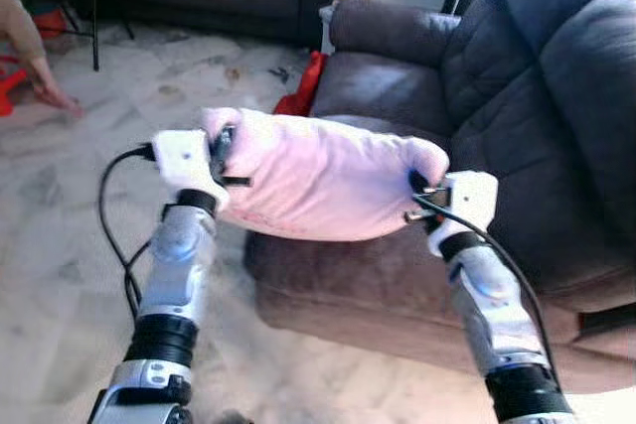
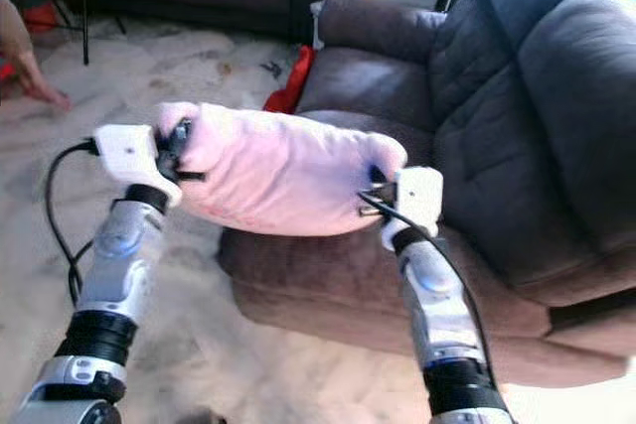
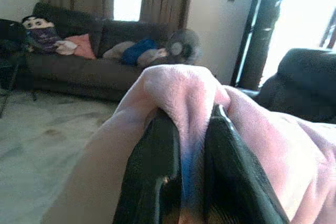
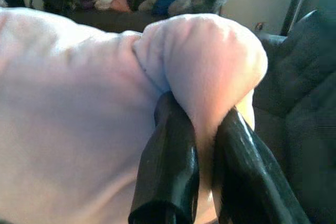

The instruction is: Move the pillow to the sofa from floor

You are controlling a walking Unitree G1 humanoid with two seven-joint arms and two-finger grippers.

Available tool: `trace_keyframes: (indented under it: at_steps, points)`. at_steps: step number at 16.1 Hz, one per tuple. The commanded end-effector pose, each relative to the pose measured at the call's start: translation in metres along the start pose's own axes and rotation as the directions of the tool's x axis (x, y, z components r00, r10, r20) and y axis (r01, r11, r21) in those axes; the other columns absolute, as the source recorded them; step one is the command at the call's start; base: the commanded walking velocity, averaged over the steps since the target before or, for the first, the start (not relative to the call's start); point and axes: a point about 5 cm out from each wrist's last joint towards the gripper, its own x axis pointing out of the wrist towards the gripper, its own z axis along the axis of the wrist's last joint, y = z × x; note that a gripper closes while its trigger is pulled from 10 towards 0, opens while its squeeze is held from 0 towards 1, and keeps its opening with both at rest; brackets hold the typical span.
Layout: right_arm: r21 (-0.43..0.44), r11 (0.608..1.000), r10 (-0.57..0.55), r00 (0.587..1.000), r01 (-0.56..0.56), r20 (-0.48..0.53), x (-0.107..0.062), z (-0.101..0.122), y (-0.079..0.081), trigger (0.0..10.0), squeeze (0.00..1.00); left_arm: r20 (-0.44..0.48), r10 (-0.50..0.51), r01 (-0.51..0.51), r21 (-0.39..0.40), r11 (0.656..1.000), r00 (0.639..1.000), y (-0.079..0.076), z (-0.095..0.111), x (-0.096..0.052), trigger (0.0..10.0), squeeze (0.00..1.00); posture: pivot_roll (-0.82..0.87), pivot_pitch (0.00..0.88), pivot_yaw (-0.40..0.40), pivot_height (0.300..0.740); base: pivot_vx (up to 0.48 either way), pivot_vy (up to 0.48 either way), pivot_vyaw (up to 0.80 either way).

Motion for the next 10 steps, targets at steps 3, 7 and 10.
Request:
trace_keyframes:
  at_steps: [3, 7, 10]
  points:
    - [-0.001, 1.000, 0.001, 0.997, -0.001, 0.082, 0.0036, 0.0178, 0.0006, 10.0, 0.00, -0.023, -0.037, 0.038, 0.017, 0.999, 0.999, -0.0048, -0.0036, -0.0006, 10.0, 0.00, 0.02, 0.000, -0.088, 0.740, 0.000, -0.480, 0.00]
    - [0.000, 1.000, -0.001, 0.996, 0.001, 0.086, 0.0043, 0.0184, 0.0001, 10.0, 0.00, -0.031, -0.043, 0.043, 0.015, 0.999, 0.999, -0.0063, -0.0049, 0.0003, 10.0, 0.00, 0.02, 0.000, -0.085, 0.740, 0.000, -0.240, 0.00]
    - [-0.001, 1.000, -0.001, 0.996, 0.002, 0.086, 0.0045, 0.0182, 0.0005, 10.0, 0.00, -0.041, -0.048, 0.049, 0.017, 0.999, 0.998, -0.0079, -0.0071, 0.0001, 10.0, 0.00, 0.01, 0.000, -0.085, 0.740, 0.000, 0.000, 0.00]
